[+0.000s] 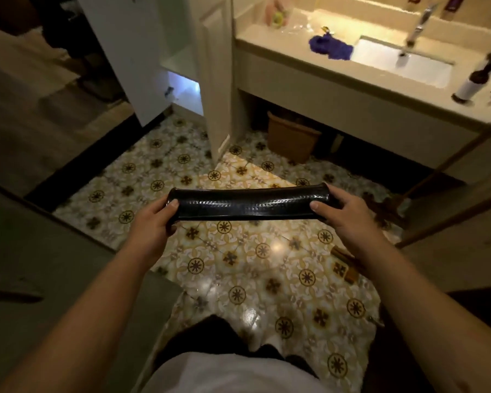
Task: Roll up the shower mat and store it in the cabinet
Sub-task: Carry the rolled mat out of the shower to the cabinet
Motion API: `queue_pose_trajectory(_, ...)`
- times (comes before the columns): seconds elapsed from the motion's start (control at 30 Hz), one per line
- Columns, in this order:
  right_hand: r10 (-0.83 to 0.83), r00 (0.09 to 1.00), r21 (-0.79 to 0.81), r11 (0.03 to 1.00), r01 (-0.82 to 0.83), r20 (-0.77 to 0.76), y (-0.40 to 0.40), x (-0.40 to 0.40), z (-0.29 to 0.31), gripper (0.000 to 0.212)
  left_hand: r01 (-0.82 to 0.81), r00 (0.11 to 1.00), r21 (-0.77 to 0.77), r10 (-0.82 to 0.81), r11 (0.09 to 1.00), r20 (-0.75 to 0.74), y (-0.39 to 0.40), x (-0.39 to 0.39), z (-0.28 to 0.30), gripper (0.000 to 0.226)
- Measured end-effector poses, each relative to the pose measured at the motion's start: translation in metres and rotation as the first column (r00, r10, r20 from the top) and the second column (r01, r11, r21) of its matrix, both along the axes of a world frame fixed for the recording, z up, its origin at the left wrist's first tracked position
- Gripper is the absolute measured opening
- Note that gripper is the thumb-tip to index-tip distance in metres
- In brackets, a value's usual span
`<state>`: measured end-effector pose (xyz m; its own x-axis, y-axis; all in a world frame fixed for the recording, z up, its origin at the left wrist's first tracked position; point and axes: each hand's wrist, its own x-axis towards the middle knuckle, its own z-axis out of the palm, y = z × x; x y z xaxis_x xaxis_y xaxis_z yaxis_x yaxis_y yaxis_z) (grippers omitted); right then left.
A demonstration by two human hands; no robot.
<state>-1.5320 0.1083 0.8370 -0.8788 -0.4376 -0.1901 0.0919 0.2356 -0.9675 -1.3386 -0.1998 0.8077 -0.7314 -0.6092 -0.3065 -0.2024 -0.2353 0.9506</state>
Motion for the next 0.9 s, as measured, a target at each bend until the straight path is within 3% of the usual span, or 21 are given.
queue_pose_trajectory(0.17, 0.184, 0.983, -0.026, 0.983, -0.184, -0.002, -0.074, -0.067, 0.005, 0.038, -0.169, 0.986, -0.002, 0.169, 0.986, 0.011, -0.042, -0.022, 0.000, 0.019)
queue_pose_trajectory(0.43, 0.300, 0.953, -0.030, 0.953, -0.301, -0.030, -0.212, -0.156, 0.002, 0.034, -0.347, 0.937, 0.016, 0.348, 0.938, -0.024, -0.142, -0.087, -0.007, 0.018)
queue_pose_trajectory(0.7, 0.414, 0.910, -0.008, 0.910, -0.414, -0.014, -0.322, -0.227, -0.004, 0.027, -0.427, 0.903, -0.071, 0.428, 0.902, 0.013, -0.222, -0.124, -0.004, 0.017)
queue_pose_trajectory(0.9, 0.508, 0.857, -0.040, 0.861, -0.507, 0.088, -0.414, -0.284, -0.026, 0.024, -0.505, 0.862, -0.066, 0.507, 0.861, 0.018, -0.277, -0.149, -0.014, 0.026)
